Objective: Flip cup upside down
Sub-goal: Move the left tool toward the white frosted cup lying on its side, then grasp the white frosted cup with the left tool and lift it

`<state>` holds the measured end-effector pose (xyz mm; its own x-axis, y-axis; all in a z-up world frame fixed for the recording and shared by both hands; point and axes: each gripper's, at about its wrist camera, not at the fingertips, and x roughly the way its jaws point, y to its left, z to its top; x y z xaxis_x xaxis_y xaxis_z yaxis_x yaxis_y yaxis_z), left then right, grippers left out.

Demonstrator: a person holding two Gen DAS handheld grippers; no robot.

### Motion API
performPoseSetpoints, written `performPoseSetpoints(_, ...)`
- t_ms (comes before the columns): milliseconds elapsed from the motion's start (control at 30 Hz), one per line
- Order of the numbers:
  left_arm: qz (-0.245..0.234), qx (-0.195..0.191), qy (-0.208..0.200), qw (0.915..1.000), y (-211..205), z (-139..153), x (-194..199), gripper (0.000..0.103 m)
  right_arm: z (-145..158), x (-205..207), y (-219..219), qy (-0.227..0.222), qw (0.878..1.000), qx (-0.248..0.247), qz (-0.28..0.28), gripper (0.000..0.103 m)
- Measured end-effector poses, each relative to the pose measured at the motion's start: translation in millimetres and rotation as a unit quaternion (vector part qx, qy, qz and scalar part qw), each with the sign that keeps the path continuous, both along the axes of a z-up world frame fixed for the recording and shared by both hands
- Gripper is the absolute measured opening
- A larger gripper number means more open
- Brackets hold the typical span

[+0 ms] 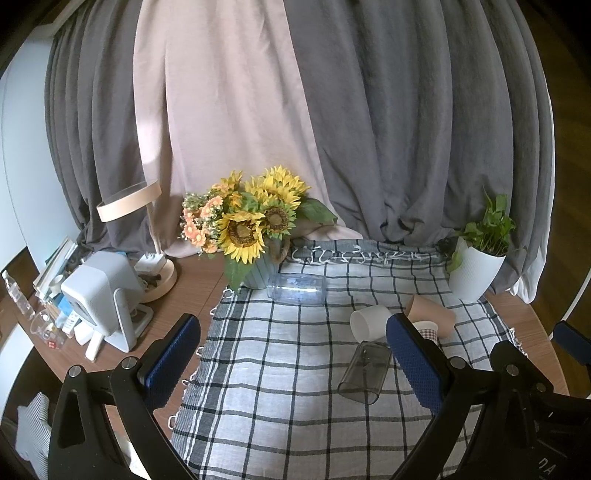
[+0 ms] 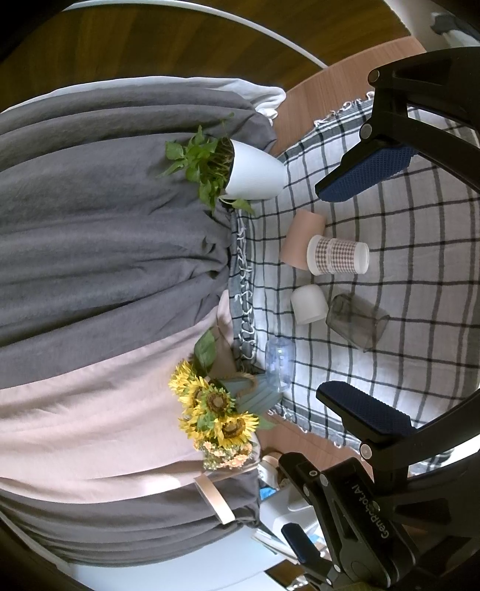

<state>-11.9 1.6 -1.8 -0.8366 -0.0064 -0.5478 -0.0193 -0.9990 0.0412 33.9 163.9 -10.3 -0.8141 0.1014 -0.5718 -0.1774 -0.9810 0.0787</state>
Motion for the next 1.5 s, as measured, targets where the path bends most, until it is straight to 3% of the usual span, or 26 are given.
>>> performPoseSetpoints(533,-0.014,0.000,-0.011,0.9998,6,-10,-19,0.103,-5,-12,7,-0.009,1.000,-0.002,-0.011,0.098)
performPoseSetpoints(800,-0.045,0.010,-0.093,0.9946,16,-43,-61,0.102,-23,-25,20,-0.025,0.998,-0.023,-0.043,0.098)
performPoseSetpoints(933,-0.093,-0.033,-0.128,0.9869,35,-58,-89,0.102,-32,-35,29,-0.028,0.996,-0.048,-0.072,0.098)
performPoseSetpoints(1067,-0.163,-0.102,-0.154,0.9692,68,-70,-122,0.101,-46,-47,43,-0.032,0.988,-0.088,-0.124,0.098)
performPoseSetpoints(1233,-0.235,-0.144,-0.195,0.9412,98,-90,-158,0.099,-63,-66,59,-0.056,0.975,-0.128,-0.174,0.098)
performPoseSetpoints(1367,-0.304,-0.174,-0.240,0.9054,127,-113,-183,0.097,-80,-80,73,-0.071,0.960,-0.157,-0.221,0.098)
performPoseSetpoints(1400,-0.322,-0.186,-0.255,0.8926,136,-122,-192,0.095,-85,-84,77,-0.077,0.955,-0.165,-0.235,0.098)
performPoseSetpoints(1433,-0.329,-0.189,-0.262,0.8872,140,-126,-195,0.094,-89,-87,80,-0.079,0.952,-0.170,-0.244,0.098)
performPoseSetpoints(1500,-0.350,-0.204,-0.286,0.8683,153,-141,-208,0.091,-98,-94,86,-0.087,0.944,-0.181,-0.264,0.098)
